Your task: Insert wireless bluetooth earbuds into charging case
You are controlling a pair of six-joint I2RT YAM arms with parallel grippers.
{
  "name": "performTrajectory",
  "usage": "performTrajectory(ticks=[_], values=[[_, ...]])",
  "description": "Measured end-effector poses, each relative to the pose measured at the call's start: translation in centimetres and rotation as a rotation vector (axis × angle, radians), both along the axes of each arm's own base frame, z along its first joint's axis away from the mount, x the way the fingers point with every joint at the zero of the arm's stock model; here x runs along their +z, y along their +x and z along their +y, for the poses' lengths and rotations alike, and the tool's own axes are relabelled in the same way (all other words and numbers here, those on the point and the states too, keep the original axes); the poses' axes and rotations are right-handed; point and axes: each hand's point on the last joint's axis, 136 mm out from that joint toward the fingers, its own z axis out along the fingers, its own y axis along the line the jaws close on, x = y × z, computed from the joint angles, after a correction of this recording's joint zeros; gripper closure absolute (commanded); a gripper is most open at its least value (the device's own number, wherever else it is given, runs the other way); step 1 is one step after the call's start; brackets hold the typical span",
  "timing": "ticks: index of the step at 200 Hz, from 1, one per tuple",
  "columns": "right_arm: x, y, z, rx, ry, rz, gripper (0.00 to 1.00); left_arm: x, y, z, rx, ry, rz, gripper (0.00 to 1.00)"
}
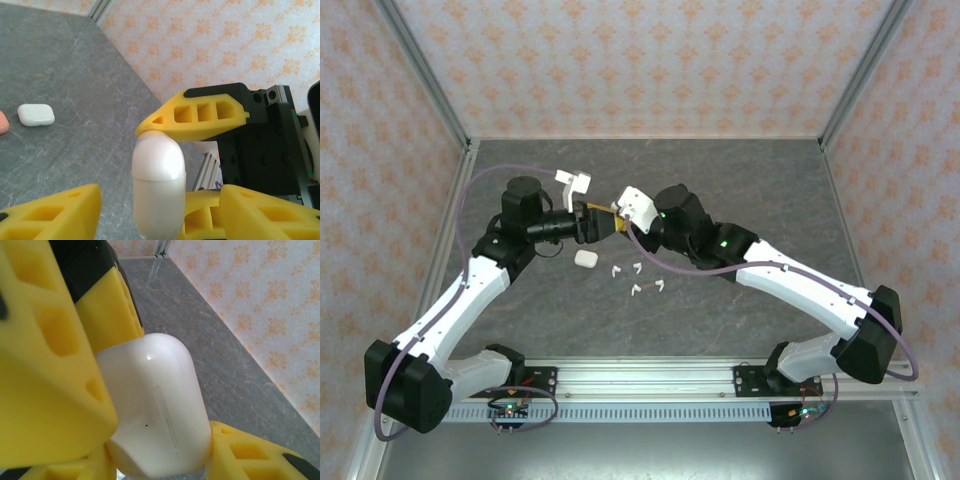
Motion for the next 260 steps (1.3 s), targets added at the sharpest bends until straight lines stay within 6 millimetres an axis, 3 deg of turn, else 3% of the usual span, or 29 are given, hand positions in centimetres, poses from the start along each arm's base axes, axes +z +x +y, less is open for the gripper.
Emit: performTrajectory(ticks=[55, 91, 133, 157, 174, 221, 260], values=[[-0.1, 0.3, 0.1, -0.005, -0.005, 0.001, 0.59, -0.3, 0.1, -0.7, -0.027, 0.019, 0.016, 0.68], [0.0, 0.4, 0.0, -0.011, -0.005, 0.001, 0.57, -0.4, 0.4, -0.7, -0.021, 0.030, 0.016, 0.76], [-0.1, 0.5, -0.3, -0.003, 0.009, 0.037, 0.31, -0.2, 0.3, -0.9, -0.031, 0.039, 0.002, 0.82], [-0.1, 0.6, -1.4, -0.003, 0.046, 0.101, 0.13, -0.4, 0.5, -0.9, -0.013, 0.058, -0.016, 0.88], [0.4, 0.0, -2.4, 0.014, 0.099, 0.133, 0.05, -0.5, 1.0, -0.7, 0.020, 0.079, -0.037, 0.90], [1.8, -2.0, -6.0, 0.012, 0.274, 0.231, 0.00, 0.4, 1.1, -1.2, 0.048, 0.088, -0.198, 0.94], [3.5, -2.5, -7.7, 0.004, 0.479, 0.273, 0.01, 3.4, -0.8, -3.0, 0.000, 0.074, -0.431, 1.00]])
